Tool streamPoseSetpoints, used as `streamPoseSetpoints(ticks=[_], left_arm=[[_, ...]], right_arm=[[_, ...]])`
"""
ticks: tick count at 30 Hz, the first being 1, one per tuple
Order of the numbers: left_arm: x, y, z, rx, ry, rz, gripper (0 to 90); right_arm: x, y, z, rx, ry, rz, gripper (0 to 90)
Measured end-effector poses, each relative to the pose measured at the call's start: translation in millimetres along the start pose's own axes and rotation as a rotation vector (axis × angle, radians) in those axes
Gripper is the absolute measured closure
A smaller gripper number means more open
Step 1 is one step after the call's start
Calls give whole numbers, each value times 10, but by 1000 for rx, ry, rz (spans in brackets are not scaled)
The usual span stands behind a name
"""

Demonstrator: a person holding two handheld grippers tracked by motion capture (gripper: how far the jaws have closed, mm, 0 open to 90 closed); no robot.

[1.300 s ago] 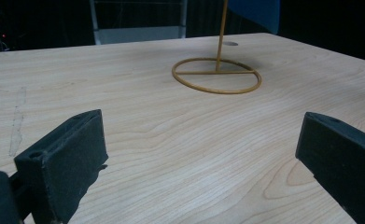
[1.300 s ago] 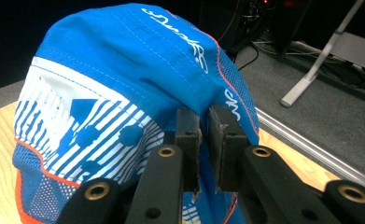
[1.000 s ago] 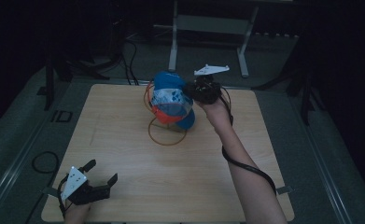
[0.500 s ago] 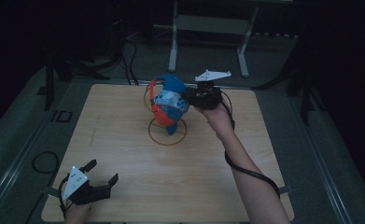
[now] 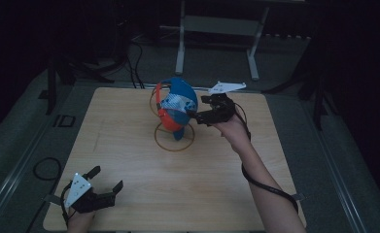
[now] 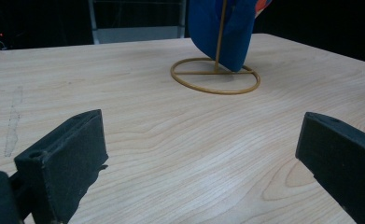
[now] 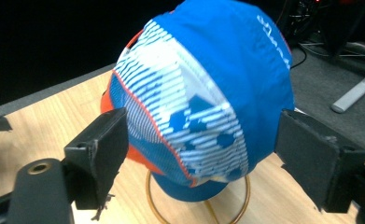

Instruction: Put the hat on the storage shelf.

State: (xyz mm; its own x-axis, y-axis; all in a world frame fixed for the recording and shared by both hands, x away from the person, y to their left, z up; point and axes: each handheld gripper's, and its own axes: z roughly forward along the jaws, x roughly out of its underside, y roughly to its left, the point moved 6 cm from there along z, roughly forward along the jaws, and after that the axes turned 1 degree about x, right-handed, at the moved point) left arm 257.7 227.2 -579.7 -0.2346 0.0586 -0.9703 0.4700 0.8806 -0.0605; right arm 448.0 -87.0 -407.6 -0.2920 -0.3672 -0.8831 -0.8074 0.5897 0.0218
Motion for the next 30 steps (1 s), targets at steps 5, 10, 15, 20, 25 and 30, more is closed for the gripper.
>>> streamPoseSetpoints(ticks=[5, 10, 15, 20, 25, 30], left_arm=[[3, 2, -1, -1, 4, 1, 22], [4, -1, 5, 1, 4, 2, 22], [8, -2, 9, 2, 7, 3, 22], [2, -4, 6, 0, 3, 3, 22], [4, -1, 5, 0, 2, -1, 22], [7, -1, 2, -2, 5, 3, 22]], right_arm=[[150, 45, -8, -1, 1, -42, 134], [309, 83, -36, -23, -16, -40, 133], [496, 109, -73, -17, -23, -35, 132], [698, 148, -85, -28, -15, -33, 130], [912, 186, -86, -40, -11, -18, 130], [1096, 213, -84, -50, 0, -9, 130]])
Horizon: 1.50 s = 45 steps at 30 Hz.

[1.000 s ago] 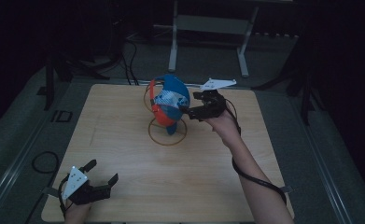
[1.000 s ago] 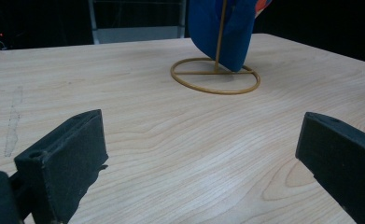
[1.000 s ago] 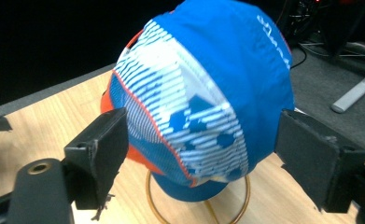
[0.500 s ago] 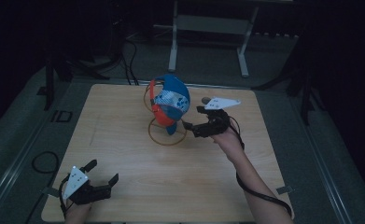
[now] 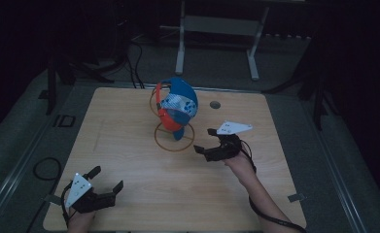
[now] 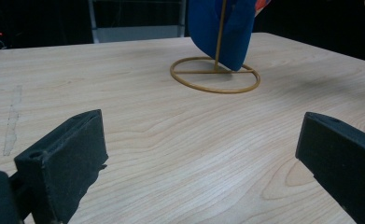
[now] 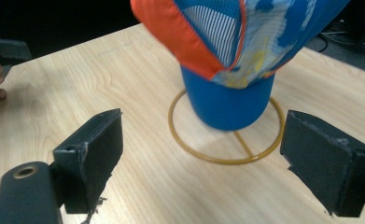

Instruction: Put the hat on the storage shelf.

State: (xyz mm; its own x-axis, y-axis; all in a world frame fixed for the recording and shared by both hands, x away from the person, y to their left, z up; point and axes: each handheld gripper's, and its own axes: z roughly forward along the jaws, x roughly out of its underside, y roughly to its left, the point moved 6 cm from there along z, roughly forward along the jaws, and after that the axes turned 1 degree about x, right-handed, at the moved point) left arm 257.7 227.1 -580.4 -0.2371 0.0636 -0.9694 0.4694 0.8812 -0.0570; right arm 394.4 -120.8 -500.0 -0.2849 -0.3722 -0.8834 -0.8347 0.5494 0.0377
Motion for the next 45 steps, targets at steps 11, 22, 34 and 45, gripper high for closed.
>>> streamPoseSetpoints(ticks=[11, 22, 34, 45], left_arm=[[-3, 7, -6, -3, -4, 1, 21], [0, 7, -6, -4, -2, -2, 22], [0, 7, -9, -2, -2, -2, 22], [-1, 9, -15, -3, -1, 4, 22]], right_arm=[[316, 75, -9, -34, 11, -12, 136], [665, 142, -45, -60, 49, -8, 136], [901, 223, -151, -68, 79, -33, 136], [1134, 313, -246, -69, 109, -49, 139]])
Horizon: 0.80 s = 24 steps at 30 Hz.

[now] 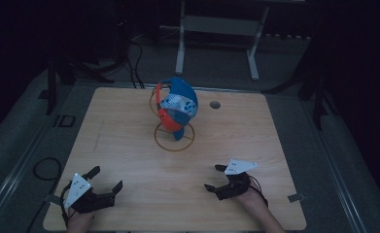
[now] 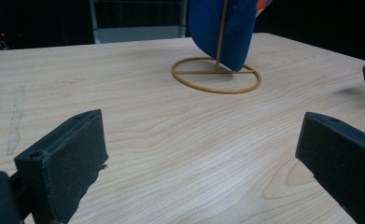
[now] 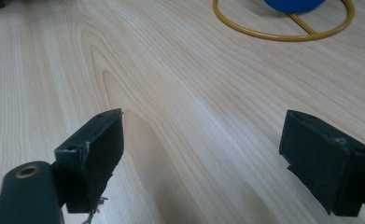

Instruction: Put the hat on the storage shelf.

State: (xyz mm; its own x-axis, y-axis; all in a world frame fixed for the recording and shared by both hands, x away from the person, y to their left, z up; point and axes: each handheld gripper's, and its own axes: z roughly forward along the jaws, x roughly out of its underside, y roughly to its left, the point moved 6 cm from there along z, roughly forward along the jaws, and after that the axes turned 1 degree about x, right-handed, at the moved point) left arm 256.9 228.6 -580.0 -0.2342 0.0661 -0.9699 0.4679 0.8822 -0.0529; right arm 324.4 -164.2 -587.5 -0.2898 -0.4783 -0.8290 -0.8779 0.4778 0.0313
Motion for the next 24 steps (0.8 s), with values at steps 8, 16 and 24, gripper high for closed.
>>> streamPoseSetpoints(ticks=[8, 16, 24], left_arm=[[7, -10, 7, 0, 6, 7, 21], [10, -11, 1, -1, 6, 6, 22], [20, -17, -7, -4, 10, 9, 22]], right_arm=[[120, 34, -122, 9, -3, -14, 141], [207, 7, -272, 14, -23, -25, 141], [281, -98, -372, 49, -26, -8, 140]])
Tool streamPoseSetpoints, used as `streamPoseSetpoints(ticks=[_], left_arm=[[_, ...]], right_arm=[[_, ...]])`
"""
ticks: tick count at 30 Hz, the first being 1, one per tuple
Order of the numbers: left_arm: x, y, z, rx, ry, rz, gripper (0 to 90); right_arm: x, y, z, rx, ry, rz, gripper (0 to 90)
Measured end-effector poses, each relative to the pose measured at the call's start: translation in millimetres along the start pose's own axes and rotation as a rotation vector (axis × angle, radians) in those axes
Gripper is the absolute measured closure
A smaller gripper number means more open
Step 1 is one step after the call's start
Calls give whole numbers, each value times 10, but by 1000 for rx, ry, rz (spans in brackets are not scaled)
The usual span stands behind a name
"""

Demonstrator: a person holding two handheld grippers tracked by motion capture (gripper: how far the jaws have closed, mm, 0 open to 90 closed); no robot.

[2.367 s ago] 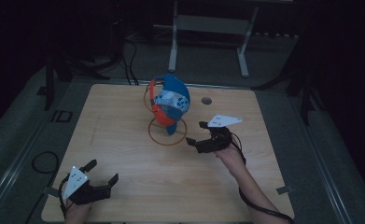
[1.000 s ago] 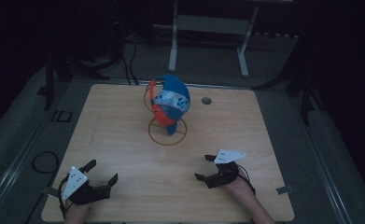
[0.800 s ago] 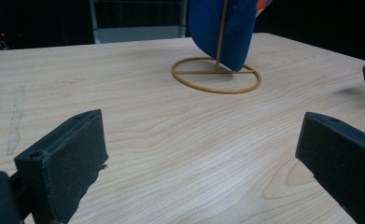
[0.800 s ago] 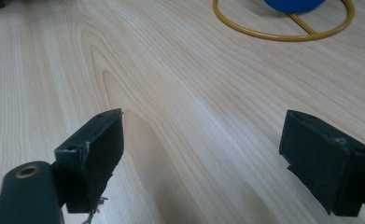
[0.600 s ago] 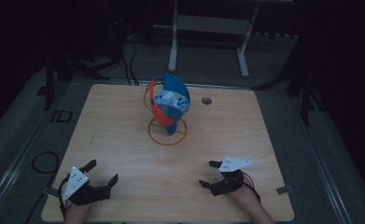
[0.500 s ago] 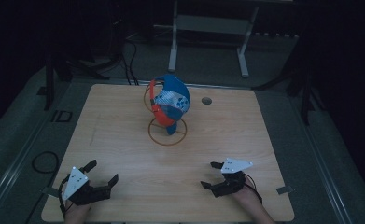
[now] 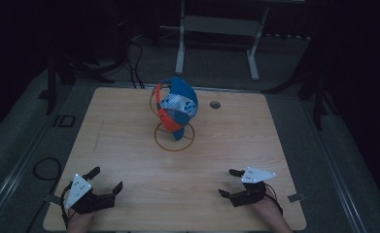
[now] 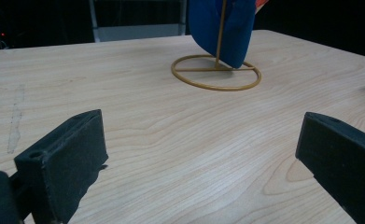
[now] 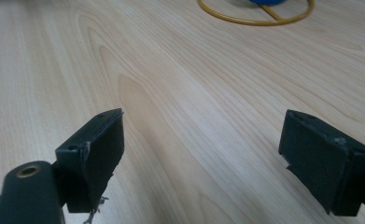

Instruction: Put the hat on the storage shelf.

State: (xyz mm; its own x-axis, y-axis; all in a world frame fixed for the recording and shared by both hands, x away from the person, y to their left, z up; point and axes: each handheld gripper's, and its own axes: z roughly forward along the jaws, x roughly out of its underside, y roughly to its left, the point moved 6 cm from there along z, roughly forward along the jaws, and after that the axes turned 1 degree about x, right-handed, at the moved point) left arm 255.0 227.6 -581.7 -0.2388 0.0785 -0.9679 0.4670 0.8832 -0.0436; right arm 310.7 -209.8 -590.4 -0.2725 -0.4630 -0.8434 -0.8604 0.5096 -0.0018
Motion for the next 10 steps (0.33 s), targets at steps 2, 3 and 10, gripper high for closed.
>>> streamPoseSetpoints(ticks=[2, 3, 10], left_arm=[[1, -6, -5, 2, 0, 1, 22], [2, -7, -5, 2, 0, 1, 22], [4, -6, -18, -1, 1, 4, 22]], right_arm=[[8, -18, -3, 6, -1, 2, 140], [17, -43, -12, 14, -6, 9, 140], [22, -78, -20, 28, -14, 18, 141]])
